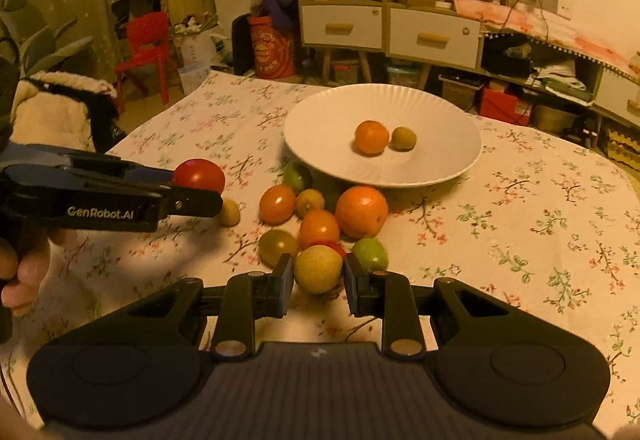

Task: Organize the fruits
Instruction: 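Lift and carry the red tomato and yellow-brown fruit over the bowl with both grippers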

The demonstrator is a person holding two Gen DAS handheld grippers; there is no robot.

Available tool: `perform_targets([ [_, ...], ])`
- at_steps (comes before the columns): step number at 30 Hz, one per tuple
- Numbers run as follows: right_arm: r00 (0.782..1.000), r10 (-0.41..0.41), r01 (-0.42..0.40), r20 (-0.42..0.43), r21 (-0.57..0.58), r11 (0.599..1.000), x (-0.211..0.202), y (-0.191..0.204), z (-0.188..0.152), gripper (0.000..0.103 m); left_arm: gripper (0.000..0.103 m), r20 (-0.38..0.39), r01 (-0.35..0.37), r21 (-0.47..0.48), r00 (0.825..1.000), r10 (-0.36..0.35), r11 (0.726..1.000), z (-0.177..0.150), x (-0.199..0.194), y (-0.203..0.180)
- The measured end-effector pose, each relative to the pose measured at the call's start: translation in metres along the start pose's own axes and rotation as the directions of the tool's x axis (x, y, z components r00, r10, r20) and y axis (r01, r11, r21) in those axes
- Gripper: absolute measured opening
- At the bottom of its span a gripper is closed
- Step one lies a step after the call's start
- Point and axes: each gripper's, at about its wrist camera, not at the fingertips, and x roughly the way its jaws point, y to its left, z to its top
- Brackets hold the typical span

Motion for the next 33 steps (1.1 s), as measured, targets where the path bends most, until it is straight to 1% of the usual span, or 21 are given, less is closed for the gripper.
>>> perform_targets([
  [7,1.000,-0.003,0.001,0.026,0.075,0.997,0.006,-0.020,0.020,0.024,0.031,0.006,0.003,-0.020,1.000,-0.003,1.000,0.012,0.010,-0.006],
  [10,0.999,-0.002,-0.002,0.046,0.084,0.997,0.010,-0.029,0.029,0.024,0.031,0.035,0.007,-0.020,0.999,-0.006,1.000,0.017,0.013,-0.009],
  [12,0.999,-0.005,0.000,0.053,0.090,0.996,0.013,-0.034,0.033,0.024,0.031,0.050,0.006,-0.006,0.999,-0.005,1.000,0.020,0.017,-0.012],
  [14,0.999,-0.003,-0.002,0.047,0.098,0.995,0.020,-0.039,0.038,0.024,0.031,0.061,-0.006,0.019,0.998,0.004,1.000,0.023,0.022,-0.015],
  [16,0.999,-0.006,0.002,0.039,0.105,0.994,0.027,-0.044,0.042,0.024,0.031,0.066,-0.016,0.025,0.998,0.015,1.000,0.029,0.027,-0.016],
  [20,1.000,-0.014,0.011,0.027,0.119,0.993,0.038,-0.053,0.048,0.024,0.031,0.059,-0.022,0.005,0.998,0.021,1.000,0.038,0.039,-0.010],
  [25,0.999,-0.033,0.031,0.020,0.106,0.994,0.047,-0.059,0.054,0.024,0.031,0.041,-0.030,-0.022,0.999,0.031,0.999,0.052,0.058,0.000],
  [33,0.999,-0.031,0.031,0.007,0.082,0.996,0.063,-0.060,0.065,0.024,0.031,0.014,-0.018,0.002,1.000,0.018,1.000,0.075,0.088,0.002],
])
